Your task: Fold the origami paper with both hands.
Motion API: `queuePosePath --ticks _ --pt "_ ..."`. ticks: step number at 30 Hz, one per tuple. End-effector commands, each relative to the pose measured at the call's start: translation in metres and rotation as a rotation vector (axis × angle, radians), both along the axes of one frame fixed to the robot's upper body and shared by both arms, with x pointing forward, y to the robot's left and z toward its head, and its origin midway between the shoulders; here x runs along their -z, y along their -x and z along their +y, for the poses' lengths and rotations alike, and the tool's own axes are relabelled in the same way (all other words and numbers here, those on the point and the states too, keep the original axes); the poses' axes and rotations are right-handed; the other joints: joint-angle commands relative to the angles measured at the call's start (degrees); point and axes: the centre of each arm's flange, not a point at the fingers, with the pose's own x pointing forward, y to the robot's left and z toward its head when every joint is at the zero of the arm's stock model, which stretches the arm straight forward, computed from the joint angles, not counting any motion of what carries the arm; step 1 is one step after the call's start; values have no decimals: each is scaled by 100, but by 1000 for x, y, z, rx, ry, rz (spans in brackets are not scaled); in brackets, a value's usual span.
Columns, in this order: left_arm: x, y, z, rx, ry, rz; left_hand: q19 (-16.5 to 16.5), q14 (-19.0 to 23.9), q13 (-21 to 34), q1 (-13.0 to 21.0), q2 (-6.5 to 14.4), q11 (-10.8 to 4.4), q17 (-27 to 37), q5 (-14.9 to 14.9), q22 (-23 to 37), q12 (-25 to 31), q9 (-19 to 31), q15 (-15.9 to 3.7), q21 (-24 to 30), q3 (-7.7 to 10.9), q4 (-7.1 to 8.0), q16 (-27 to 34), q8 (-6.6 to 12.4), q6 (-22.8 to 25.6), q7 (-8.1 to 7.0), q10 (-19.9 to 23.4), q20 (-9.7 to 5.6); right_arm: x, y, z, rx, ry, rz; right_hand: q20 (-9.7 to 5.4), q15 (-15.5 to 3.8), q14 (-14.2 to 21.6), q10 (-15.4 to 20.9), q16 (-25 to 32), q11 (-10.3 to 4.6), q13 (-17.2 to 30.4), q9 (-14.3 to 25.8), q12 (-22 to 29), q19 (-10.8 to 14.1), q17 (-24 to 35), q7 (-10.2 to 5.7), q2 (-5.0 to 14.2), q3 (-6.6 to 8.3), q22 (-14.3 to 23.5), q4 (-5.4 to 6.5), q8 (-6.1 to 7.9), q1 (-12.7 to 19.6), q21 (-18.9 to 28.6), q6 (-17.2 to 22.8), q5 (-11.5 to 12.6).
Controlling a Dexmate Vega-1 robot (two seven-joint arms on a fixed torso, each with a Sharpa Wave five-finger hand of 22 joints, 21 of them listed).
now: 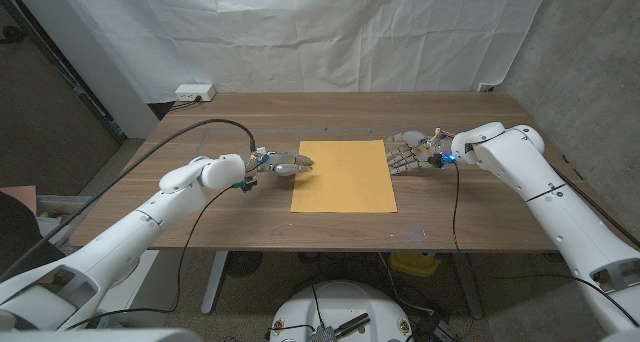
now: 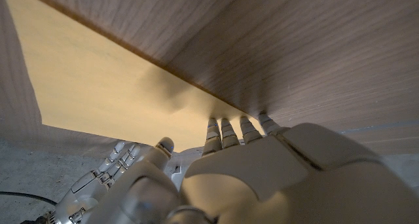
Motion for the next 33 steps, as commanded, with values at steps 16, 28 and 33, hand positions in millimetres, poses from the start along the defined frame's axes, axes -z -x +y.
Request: queuePosePath --ticks 16,28,33 --pt "-1 -3 0 1 -4 -5 -18 -7 27 -25 526 -2 21 59 29 -12 15 -19 -10 -44 2 -22 -14 26 2 15 -11 4 -14 7 -216 -180 62 43 52 1012 523 174 -44 12 11 149 988 -14 353 202 480 35 24 36 326 148 72 82" --pt "-1 -5 0 -1 -2 2 -18 -11 28 -23 541 2 21 65 30 -16 16 -13 -15 -67 3 -25 -16 24 7 14 -15 21 -26 6 -312 -516 36 -210 -210 1252 346 212 -264 33 21 68 1227 60 97 206 888 57 -169 -57 894 163 -468 88" --pt "-2 -7 0 -3 -2 0 -15 -12 28 -22 546 1 21 67 31 -17 16 -12 -16 -75 3 -26 -18 20 4 14 -19 27 -29 7 -365 -661 72 -268 -298 1263 327 213 -301 36 22 66 1248 71 105 206 913 57 -190 -35 953 163 -478 84"
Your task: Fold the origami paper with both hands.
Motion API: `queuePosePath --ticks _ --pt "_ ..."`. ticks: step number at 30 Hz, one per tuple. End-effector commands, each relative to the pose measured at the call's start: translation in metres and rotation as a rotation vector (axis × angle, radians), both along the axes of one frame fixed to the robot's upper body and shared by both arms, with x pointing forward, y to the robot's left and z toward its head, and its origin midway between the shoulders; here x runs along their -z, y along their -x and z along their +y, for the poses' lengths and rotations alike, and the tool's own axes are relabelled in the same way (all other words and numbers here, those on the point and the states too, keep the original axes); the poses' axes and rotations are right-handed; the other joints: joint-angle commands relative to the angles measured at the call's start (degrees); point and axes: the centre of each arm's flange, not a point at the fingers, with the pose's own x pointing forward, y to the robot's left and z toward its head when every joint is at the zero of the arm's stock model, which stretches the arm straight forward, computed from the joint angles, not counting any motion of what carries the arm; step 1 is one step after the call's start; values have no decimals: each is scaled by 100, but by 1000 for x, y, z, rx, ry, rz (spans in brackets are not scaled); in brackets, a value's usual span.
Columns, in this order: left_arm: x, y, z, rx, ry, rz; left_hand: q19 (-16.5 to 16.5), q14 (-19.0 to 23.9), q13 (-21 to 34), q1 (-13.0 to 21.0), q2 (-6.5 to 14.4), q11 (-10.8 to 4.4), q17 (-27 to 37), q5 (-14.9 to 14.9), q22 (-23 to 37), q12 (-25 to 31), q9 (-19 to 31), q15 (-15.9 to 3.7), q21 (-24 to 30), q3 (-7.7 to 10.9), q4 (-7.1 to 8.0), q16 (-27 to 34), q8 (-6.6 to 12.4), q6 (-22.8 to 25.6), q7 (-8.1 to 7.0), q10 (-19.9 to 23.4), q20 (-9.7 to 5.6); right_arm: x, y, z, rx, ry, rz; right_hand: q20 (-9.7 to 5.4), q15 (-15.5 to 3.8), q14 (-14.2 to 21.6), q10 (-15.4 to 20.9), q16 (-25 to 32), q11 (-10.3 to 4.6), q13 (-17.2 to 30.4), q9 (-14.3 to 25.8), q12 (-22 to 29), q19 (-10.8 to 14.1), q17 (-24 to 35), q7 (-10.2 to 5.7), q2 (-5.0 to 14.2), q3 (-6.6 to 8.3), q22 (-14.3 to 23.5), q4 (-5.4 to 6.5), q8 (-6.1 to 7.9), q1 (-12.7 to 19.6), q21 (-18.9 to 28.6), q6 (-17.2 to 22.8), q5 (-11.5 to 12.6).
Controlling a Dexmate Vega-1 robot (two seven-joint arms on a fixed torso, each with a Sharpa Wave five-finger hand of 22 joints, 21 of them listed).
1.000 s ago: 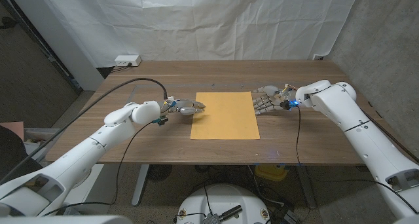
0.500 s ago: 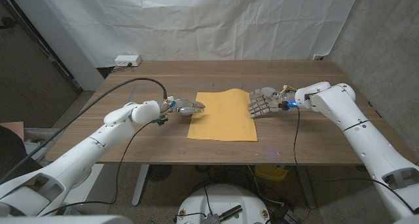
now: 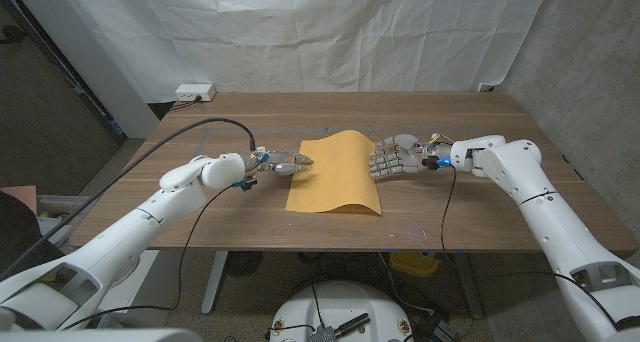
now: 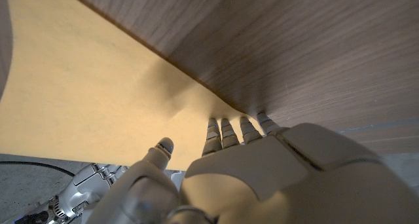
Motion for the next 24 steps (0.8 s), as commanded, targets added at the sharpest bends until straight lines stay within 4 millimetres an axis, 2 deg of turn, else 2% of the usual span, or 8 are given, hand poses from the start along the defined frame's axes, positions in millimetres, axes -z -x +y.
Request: queuePosePath --ticks 1,4,7,10,12,16,18,24 --pt "-1 -4 -1 -2 0 3 -13 -8 30 -22 547 2 24 29 16 -17 16 -10 -16 -38 -5 2 -18 21 11 16 -19 33 -22 -13 -95 -430 113 -78 -86 40 -18 27 -33 13 24 -6 66 19 138 -4 58 27 -13 10 108 32 -41 37" --pt "-2 -5 -1 -1 2 1 -13 -11 30 -22 552 -6 24 31 16 -18 16 -20 -18 -45 -5 1 -17 22 9 14 -19 35 -23 -12 -107 -430 133 -112 -122 105 -10 52 -38 15 25 2 136 31 159 -6 69 27 -20 23 145 52 -42 32" --pt "-3 -6 -2 2 4 0 -11 -9 30 -21 557 -3 24 33 16 -19 16 -23 -19 -50 -4 1 -18 20 11 13 -17 23 -15 -15 22 -148 52 -116 -111 195 11 86 -14 17 26 16 236 51 185 -14 70 28 -13 41 178 81 -33 23" --pt "-4 -6 -2 3 5 -3 -7 -4 30 -20 563 0 24 35 17 -20 16 -21 -19 -56 -4 3 -19 18 14 15 -21 29 -15 -13 -30 -296 82 -45 -42 141 -15 58 0 17 27 9 182 71 207 -88 2 27 36 57 125 45 -11 -4" --pt "-4 -7 -3 5 7 1 -4 -4 30 -20 566 -1 24 36 17 -21 16 -25 -19 -58 -4 3 -17 23 13 14 -20 22 -13 -14 14 -208 27 -1 -5 132 -34 46 57 16 28 3 180 76 223 -122 -45 26 76 59 75 35 -14 -17" --pt "-4 -7 -4 6 2 0 -3 -3 30 -19 570 4 24 38 17 -23 16 -23 -19 -62 -3 2 -17 23 12 9 -20 1 5 -18 194 0 -60 112 118 -160 -120 -90 56 15 26 -25 -117 103 176 -126 -174 23 216 82 -79 -118 39 -19" --pt "-5 -7 -4 7 2 1 -3 -3 31 -18 574 1 24 39 17 -23 16 -27 -21 -66 -3 2 -18 22 13 11 -22 -13 16 -18 288 155 -113 172 160 -246 -37 -125 58 10 24 8 -191 113 106 -119 -222 20 256 141 -125 -162 221 -13" --pt "-4 -7 -5 7 -1 3 -1 0 31 -17 582 14 24 43 18 -23 16 -29 -22 -75 -3 2 -18 21 16 12 -25 -24 23 -13 346 260 -122 215 184 -221 231 -122 149 -14 22 85 -258 100 192 -127 -293 11 241 281 -139 -212 774 -2"
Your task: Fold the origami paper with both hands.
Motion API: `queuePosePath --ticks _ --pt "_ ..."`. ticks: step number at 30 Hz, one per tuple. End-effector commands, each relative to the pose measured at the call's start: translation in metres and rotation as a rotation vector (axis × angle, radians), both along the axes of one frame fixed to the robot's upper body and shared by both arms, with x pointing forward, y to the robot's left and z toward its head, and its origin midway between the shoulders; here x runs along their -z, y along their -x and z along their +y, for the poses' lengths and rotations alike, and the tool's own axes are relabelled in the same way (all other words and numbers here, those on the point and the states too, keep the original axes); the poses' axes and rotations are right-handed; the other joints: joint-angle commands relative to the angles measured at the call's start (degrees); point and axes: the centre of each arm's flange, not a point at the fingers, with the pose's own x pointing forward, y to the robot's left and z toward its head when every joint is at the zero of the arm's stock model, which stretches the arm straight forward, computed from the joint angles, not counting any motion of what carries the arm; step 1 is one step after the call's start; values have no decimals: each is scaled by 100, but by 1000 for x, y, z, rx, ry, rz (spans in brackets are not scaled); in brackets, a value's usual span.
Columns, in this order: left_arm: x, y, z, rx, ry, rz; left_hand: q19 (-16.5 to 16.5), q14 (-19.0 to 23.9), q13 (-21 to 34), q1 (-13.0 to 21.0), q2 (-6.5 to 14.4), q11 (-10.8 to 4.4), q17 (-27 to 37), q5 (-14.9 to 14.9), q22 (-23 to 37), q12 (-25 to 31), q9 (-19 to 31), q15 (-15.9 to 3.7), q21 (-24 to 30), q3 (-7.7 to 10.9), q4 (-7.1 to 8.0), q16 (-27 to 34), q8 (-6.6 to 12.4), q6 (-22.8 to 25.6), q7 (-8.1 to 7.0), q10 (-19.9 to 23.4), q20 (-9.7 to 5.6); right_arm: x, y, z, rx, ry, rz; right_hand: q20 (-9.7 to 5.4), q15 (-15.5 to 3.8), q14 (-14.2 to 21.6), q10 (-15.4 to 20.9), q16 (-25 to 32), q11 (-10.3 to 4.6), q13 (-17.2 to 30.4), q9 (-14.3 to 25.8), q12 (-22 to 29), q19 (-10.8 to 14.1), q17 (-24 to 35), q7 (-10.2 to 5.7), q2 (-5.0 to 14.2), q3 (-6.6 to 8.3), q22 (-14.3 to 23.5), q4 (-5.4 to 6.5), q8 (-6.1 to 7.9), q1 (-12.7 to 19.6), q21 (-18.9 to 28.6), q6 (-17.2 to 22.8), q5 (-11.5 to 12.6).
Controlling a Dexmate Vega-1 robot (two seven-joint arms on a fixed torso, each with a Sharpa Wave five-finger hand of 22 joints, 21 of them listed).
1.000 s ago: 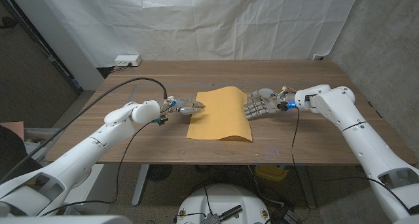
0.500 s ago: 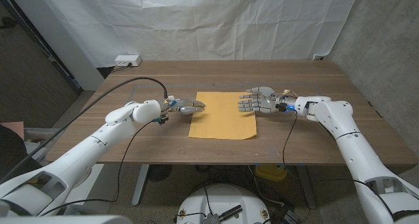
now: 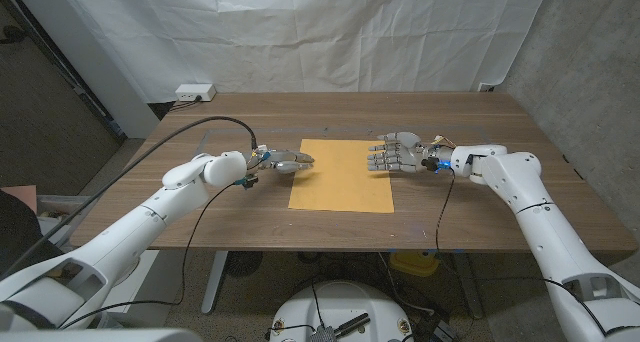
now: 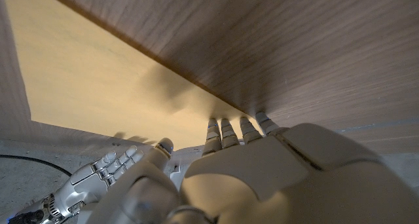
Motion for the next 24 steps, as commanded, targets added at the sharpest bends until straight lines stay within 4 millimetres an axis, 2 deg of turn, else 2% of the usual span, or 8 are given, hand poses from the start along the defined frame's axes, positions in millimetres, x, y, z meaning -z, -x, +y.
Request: queuePosePath --ticks 1,2,5,6,9,13,17,24 --pt "0 -1 -2 5 -2 4 -1 -1 30 -17 583 6 24 43 20 -23 17 -28 -28 -21 -11 3 -19 21 10 12 -26 -40 32 4 249 358 -98 5 20 99 268 33 87 -5 21 109 96 -10 195 9 -38 12 -35 109 -33 10 451 2" --pt "0 -2 -3 7 -1 5 -1 -1 30 -17 584 6 24 44 20 -22 17 -28 -28 -23 -11 2 -18 22 12 14 -23 -44 34 7 270 421 -102 -46 -36 315 403 108 93 -9 17 145 241 -19 183 35 -11 14 -81 97 28 55 556 16" --pt "0 -2 -3 9 -1 6 0 -1 30 -16 587 5 24 46 20 -23 17 -32 -30 -29 -10 2 -18 22 8 13 -25 -49 36 9 304 484 -102 -166 -121 636 671 202 22 -8 13 223 451 -36 198 84 118 23 -275 88 292 112 801 37" --pt "0 -3 -3 9 -1 6 0 -1 30 -16 588 6 24 46 20 -24 17 -31 -30 -31 -10 2 -18 24 8 12 -25 -51 36 10 315 494 -95 -188 -121 696 698 225 14 -6 13 230 495 -32 206 86 137 26 -305 80 335 127 820 37" --pt "0 -3 -3 10 0 6 0 -2 30 -16 588 10 24 47 20 -24 17 -29 -31 -35 -10 1 -17 26 5 13 -25 -53 34 12 293 498 -84 -199 -137 765 780 231 -13 -3 12 252 574 -44 218 1 166 29 -460 54 486 148 863 21" --pt "-1 -4 -3 11 0 4 0 -4 30 -16 590 0 24 49 21 -24 17 -30 -32 -40 -10 0 -17 26 6 14 -24 -50 28 15 232 461 -60 -219 -122 772 734 218 1 -2 13 225 614 -52 259 -42 166 28 -568 14 589 154 835 3" --pt "-1 -4 -3 12 -1 4 0 -3 30 -16 591 9 24 51 21 -25 18 -30 -34 -46 -10 0 -17 25 10 13 -25 -49 27 17 226 498 -42 -184 -88 732 700 200 55 -1 18 203 649 -35 317 -1 149 26 -570 -16 620 157 811 -9" --pt "-2 -5 -2 14 -4 4 0 -4 30 -16 593 7 24 54 22 -26 18 -30 -36 -57 -10 -1 -17 26 1 12 -26 -48 23 20 237 542 -4 -173 -64 796 750 225 31 -1 24 211 715 -5 345 125 189 26 -519 -49 674 168 788 0"
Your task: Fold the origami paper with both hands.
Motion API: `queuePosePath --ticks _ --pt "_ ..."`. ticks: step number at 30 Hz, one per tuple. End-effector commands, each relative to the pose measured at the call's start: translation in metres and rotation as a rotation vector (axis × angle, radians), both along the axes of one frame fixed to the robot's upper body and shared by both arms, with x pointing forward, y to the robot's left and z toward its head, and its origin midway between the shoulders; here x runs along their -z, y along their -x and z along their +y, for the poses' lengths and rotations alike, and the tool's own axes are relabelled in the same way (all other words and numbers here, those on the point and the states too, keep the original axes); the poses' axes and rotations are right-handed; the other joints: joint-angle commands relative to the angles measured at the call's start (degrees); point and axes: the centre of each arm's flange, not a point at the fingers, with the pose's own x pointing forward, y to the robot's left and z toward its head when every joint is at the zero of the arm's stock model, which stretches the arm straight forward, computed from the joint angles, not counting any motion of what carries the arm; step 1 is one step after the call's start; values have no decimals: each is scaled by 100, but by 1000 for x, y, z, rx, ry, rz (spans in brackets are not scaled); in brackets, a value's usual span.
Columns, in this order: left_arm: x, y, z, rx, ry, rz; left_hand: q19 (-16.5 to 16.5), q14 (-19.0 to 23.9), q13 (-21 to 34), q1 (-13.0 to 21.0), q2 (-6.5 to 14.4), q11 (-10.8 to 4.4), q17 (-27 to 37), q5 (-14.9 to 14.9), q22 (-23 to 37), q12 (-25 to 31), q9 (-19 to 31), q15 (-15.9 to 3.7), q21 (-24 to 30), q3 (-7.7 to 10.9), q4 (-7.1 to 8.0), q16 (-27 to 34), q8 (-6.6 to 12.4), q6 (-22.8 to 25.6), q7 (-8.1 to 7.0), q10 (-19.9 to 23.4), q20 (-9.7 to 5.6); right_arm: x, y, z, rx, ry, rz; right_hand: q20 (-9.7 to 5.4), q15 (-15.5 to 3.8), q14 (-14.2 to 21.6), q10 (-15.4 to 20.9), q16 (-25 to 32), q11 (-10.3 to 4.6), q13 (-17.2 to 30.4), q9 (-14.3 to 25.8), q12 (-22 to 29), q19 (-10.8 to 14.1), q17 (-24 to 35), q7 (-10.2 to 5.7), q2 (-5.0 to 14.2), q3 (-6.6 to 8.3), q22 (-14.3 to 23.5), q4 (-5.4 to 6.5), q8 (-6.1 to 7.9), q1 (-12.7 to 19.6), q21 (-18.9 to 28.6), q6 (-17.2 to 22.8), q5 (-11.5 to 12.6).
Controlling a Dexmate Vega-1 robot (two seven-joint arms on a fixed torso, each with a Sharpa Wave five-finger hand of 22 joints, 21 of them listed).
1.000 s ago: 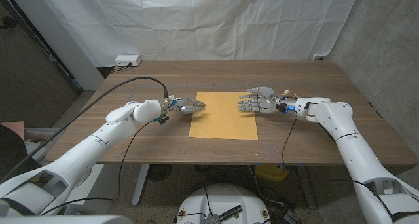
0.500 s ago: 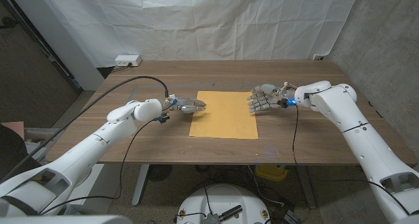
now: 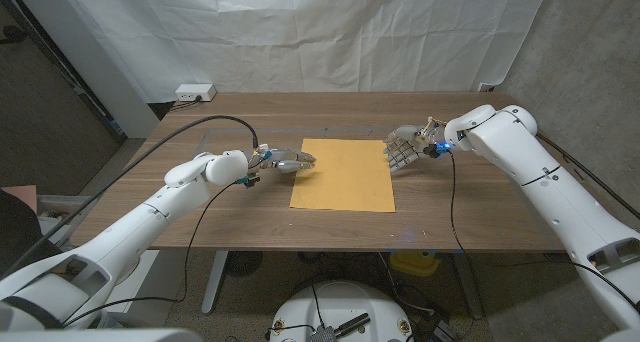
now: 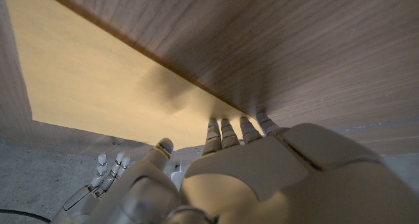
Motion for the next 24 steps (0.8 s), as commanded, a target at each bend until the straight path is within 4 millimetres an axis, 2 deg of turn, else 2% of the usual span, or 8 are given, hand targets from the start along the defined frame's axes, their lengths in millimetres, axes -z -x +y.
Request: queuePosePath --ticks 1,7,10,24 --pt "-1 -1 0 5 -1 1 1 -3 33 -16 594 8 20 54 21 12 13 -31 2 -10 -11 10 -17 27 0 14 -26 -1 -4 4 41 100 55 -9 41 58 76 35 -3 11 24 16 61 24 272 90 72 27 30 -11 49 48 -14 2" --pt "-1 -2 1 6 0 2 1 -4 33 -16 596 3 20 58 21 13 13 -36 -1 -22 -11 9 -18 24 -6 20 -27 -1 -5 6 60 118 62 5 46 -180 17 -60 18 19 31 -22 -84 59 284 62 73 23 69 -42 122 -36 -35 -5" --pt "0 -2 2 5 0 5 1 -3 33 -16 597 3 19 59 22 12 13 -34 -2 -28 -11 9 -18 25 -1 18 -24 -1 -5 6 56 115 62 16 47 -188 7 -63 17 19 32 -29 -107 63 285 51 60 23 82 -45 117 -49 -35 -10" --pt "0 -1 5 5 4 3 -1 -1 34 -15 603 9 19 66 22 9 13 -37 -9 -50 -11 9 -20 21 2 15 -27 9 -12 10 16 72 105 -11 38 -140 15 -42 27 16 35 -42 -23 86 283 61 25 21 150 -61 108 -32 -58 -15"
